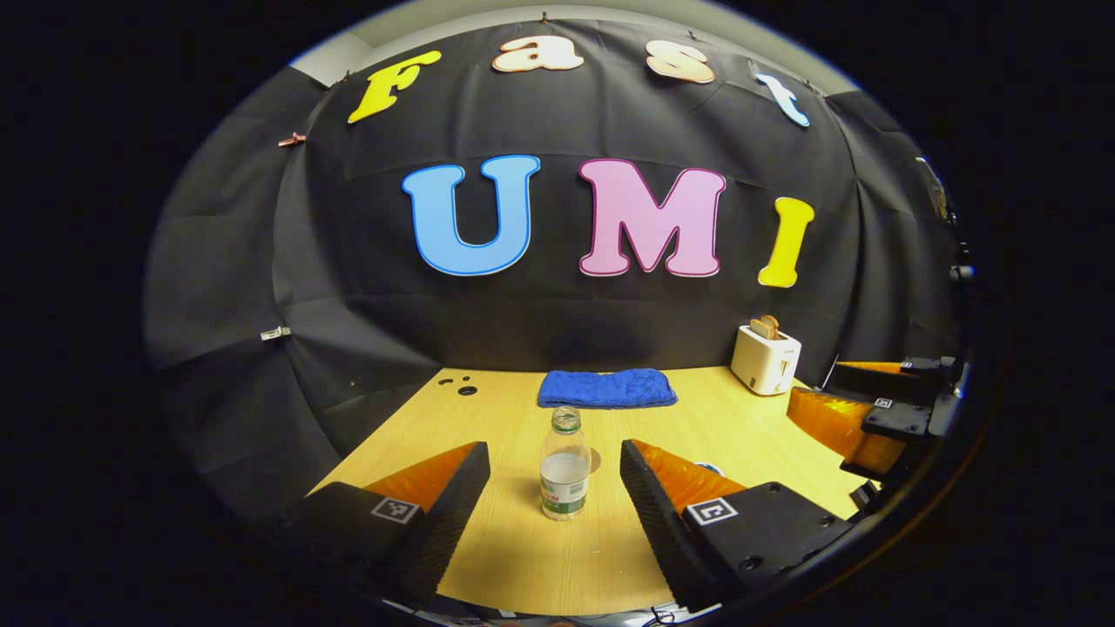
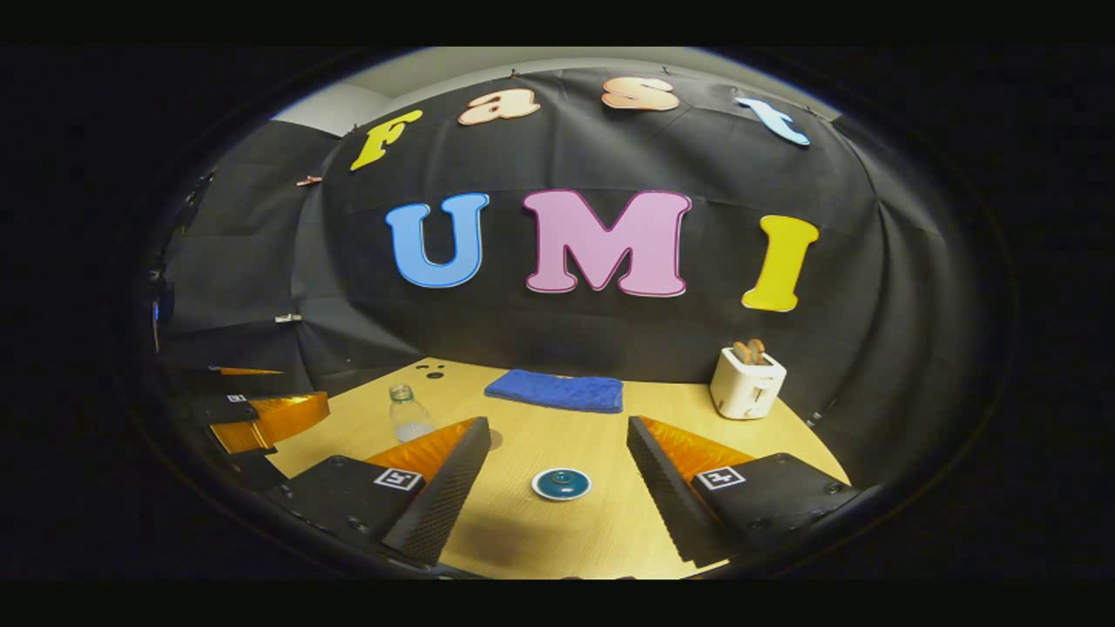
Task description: Open the teacup lid with one hand, grasp the water bottle and pour water into the teacup with the other hand; after pouring, place the water bottle on the coaster and then close the teacup lid.
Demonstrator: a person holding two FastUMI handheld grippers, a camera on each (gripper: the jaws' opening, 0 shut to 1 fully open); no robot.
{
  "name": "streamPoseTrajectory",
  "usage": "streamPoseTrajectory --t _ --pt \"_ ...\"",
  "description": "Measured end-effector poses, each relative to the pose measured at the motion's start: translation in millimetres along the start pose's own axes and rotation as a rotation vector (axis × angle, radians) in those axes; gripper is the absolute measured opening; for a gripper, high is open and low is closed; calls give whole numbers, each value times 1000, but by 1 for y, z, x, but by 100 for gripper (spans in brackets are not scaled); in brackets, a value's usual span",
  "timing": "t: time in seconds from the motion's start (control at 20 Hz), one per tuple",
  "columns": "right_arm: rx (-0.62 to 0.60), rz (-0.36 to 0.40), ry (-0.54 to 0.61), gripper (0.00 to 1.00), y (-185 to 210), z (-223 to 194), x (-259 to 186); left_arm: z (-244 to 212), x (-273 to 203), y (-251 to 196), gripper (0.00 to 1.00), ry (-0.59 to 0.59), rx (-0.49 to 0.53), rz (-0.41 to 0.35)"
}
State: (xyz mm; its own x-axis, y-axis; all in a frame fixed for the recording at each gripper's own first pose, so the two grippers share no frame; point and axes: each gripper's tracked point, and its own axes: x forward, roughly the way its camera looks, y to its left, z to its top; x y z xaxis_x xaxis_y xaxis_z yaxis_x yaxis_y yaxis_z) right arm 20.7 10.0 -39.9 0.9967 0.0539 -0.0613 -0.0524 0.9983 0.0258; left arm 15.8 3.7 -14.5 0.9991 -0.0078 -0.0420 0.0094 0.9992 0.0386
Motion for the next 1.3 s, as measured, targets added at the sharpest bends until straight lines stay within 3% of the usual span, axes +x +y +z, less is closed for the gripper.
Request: streamPoseTrajectory --t 0.25,0.5,1.0,1.3 --pt "-46 -5 61 96 -3 -47 43 -28 6 10 95 69 -84 35" --pt "-76 -21 74 98 -7 -89 83 -69 20 24 96 112 -54 75" --pt "-21 -18 162 97 -10 -162 136 -133 44 16 96 201 -143 46" --pt "-6 -8 215 81 -7 -183 145 -146 54 17 96 217 -130 48"
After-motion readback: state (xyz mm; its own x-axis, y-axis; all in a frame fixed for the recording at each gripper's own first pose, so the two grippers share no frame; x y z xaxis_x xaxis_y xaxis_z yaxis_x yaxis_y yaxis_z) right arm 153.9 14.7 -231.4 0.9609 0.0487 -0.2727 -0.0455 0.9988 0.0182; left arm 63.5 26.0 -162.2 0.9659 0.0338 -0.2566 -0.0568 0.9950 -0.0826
